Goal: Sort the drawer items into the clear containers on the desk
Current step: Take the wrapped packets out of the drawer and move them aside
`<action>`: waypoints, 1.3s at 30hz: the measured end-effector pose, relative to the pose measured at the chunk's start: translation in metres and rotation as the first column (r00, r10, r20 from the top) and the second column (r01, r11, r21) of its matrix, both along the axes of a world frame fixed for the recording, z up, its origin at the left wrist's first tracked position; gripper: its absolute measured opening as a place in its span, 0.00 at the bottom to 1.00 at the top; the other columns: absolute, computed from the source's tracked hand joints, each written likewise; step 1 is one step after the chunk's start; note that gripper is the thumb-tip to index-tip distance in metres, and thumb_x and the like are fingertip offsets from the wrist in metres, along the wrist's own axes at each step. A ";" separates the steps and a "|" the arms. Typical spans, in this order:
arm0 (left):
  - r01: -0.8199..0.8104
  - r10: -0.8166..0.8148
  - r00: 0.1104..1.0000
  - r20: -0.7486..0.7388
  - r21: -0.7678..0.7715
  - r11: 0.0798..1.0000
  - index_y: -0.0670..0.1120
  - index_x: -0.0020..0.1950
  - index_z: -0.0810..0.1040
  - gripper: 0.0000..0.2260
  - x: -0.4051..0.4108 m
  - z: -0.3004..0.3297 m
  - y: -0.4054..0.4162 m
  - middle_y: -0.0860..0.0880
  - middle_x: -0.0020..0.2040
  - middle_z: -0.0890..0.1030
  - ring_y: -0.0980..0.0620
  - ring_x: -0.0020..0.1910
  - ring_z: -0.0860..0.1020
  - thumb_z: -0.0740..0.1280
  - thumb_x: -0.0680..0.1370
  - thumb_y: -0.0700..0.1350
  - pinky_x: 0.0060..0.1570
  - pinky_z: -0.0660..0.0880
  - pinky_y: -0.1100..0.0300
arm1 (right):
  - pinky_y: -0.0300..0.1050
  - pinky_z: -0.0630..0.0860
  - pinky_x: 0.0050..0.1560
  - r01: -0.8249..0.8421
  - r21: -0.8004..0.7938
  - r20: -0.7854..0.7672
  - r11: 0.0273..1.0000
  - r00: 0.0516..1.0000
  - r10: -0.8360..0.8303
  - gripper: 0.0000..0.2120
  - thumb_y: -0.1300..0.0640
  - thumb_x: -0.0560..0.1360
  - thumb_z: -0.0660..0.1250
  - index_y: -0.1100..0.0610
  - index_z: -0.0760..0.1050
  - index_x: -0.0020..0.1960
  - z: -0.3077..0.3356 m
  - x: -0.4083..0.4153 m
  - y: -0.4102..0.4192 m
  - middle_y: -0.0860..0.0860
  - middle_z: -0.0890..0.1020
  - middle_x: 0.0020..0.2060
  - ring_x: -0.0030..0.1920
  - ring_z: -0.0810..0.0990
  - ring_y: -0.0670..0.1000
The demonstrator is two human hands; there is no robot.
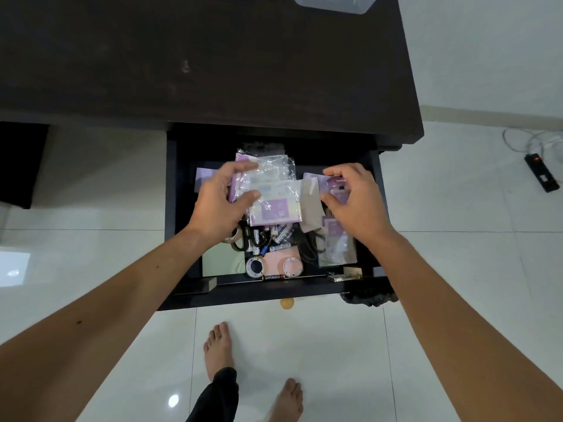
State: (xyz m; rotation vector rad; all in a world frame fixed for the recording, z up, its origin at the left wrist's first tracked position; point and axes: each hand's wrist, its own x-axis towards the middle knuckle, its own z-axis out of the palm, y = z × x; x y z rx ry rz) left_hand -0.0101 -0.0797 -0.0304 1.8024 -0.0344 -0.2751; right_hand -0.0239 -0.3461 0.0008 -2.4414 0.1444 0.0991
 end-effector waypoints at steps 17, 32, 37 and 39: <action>0.068 -0.068 0.998 0.011 0.030 0.997 0.61 0.73 0.73 0.25 -0.004 -0.003 0.010 0.48 0.51 0.81 0.48 0.26 0.66 0.71 0.82 0.37 0.28 0.74 0.49 | 0.48 0.70 0.70 -0.196 -0.383 -0.197 0.903 0.972 0.127 0.26 0.62 0.77 0.75 0.58 0.75 0.74 -0.007 0.003 -0.009 0.54 0.76 0.66 0.67 0.70 0.57; 0.016 -0.015 1.000 -0.008 0.131 0.991 0.58 0.65 0.81 0.17 -0.009 0.003 0.008 0.68 0.64 0.77 0.62 0.68 0.76 0.71 0.82 0.39 0.72 0.75 0.49 | 0.43 0.76 0.60 -0.289 0.017 -0.173 0.957 0.942 0.287 0.14 0.57 0.76 0.78 0.48 0.84 0.61 0.017 0.022 -0.011 0.43 0.84 0.51 0.54 0.81 0.44; 0.019 -0.022 1.000 0.019 0.151 0.988 0.62 0.62 0.80 0.17 -0.010 0.005 0.009 0.58 0.70 0.77 0.53 0.59 0.83 0.71 0.82 0.39 0.50 0.83 0.57 | 0.43 0.72 0.65 -0.263 0.000 -0.300 0.965 0.921 0.251 0.33 0.56 0.73 0.81 0.49 0.75 0.76 -0.002 0.039 -0.001 0.48 0.77 0.58 0.59 0.75 0.45; 0.019 -0.023 0.999 0.023 0.156 0.988 0.60 0.63 0.80 0.17 -0.010 0.003 0.008 0.56 0.71 0.77 0.54 0.49 0.83 0.70 0.82 0.39 0.43 0.78 0.68 | 0.40 0.73 0.61 -0.266 -0.029 -0.297 0.964 0.923 0.245 0.28 0.56 0.70 0.83 0.52 0.81 0.68 -0.009 0.041 -0.002 0.48 0.75 0.56 0.57 0.76 0.47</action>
